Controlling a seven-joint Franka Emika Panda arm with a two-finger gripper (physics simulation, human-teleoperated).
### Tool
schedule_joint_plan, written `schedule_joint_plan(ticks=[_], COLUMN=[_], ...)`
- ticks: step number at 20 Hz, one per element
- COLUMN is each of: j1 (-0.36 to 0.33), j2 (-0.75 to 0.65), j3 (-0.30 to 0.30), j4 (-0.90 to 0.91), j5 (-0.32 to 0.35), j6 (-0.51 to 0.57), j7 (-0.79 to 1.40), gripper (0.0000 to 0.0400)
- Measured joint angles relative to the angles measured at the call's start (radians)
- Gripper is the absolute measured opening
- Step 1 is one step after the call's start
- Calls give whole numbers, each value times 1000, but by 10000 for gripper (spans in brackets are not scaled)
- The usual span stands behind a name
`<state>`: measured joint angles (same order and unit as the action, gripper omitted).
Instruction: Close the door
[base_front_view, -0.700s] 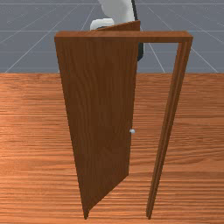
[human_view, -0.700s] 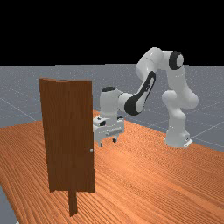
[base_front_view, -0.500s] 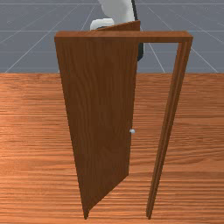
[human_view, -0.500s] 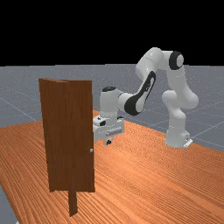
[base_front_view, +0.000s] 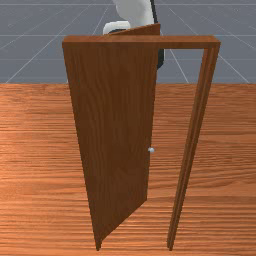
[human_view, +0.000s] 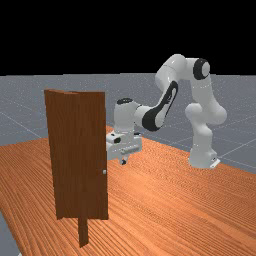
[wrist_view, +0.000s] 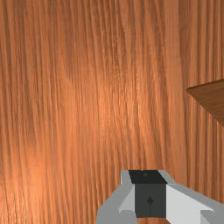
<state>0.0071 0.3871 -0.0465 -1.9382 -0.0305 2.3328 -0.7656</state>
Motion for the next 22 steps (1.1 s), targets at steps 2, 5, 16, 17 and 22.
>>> schedule_joint_plan(ticks=[2, 5, 16, 17, 22], j1=[0, 0, 0, 0, 0], j2=[-1, -4, -3, -2, -2], j3=[0, 0, 0, 0, 0], j4=[0, 2, 27, 29, 33], j5=[0, 0, 1, 1, 1], j6=[-2, -9, -29, -30, -37], j7=[0, -1, -1, -1, -1], gripper=[0, 0, 0, 0, 0])
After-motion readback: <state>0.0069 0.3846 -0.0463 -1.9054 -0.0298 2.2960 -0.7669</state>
